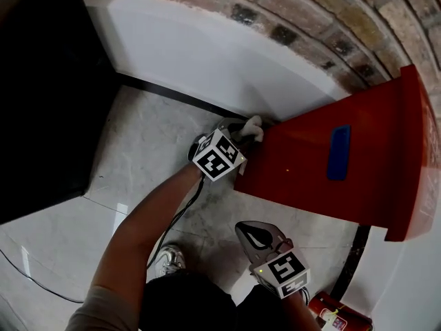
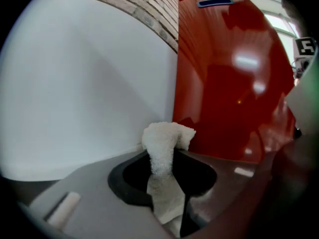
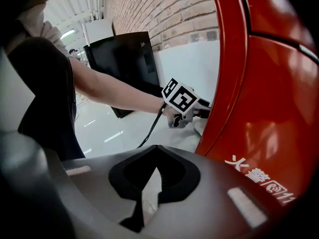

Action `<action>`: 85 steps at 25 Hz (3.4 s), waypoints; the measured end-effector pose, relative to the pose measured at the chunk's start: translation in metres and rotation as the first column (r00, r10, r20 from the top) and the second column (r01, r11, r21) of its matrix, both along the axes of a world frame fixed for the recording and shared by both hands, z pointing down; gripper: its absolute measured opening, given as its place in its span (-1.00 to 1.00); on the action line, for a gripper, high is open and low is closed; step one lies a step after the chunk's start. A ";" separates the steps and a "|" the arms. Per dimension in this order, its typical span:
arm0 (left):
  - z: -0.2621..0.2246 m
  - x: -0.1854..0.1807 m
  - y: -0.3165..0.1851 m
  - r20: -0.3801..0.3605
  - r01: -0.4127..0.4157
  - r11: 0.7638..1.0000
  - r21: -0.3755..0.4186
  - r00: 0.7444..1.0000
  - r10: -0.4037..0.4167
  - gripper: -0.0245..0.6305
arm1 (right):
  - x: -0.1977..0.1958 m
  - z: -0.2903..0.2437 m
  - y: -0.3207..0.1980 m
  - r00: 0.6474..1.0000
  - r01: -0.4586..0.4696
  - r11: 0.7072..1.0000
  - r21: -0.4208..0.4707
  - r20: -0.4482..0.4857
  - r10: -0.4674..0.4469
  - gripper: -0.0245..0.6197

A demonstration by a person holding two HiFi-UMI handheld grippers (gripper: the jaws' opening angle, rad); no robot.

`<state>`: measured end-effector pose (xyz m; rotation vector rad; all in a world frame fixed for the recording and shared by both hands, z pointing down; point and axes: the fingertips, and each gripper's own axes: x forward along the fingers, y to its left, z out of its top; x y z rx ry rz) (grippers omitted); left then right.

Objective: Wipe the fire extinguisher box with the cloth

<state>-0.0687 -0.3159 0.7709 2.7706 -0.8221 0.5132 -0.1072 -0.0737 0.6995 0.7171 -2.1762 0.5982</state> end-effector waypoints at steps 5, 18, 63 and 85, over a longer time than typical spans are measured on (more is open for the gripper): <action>-0.003 -0.008 -0.008 0.068 0.072 0.997 -0.004 0.995 -0.071 -0.57 | 0.012 -0.002 0.003 1.000 -0.027 1.000 0.001 -0.007 0.027 -0.85; -0.171 -0.096 0.078 0.101 0.062 0.997 0.040 0.993 -0.065 -0.58 | 0.008 -0.107 0.036 0.991 0.089 0.984 0.155 0.080 -0.103 -0.84; -0.510 0.262 0.309 -0.042 -0.373 0.887 -0.272 0.926 0.376 -0.35 | 0.355 -0.412 0.104 0.909 -0.399 0.891 0.219 0.220 0.353 -0.60; -0.383 0.363 0.256 0.313 0.111 0.945 -0.309 0.950 -0.009 -0.92 | 0.407 -0.241 -0.013 0.980 -0.091 0.944 0.317 0.195 0.029 -0.61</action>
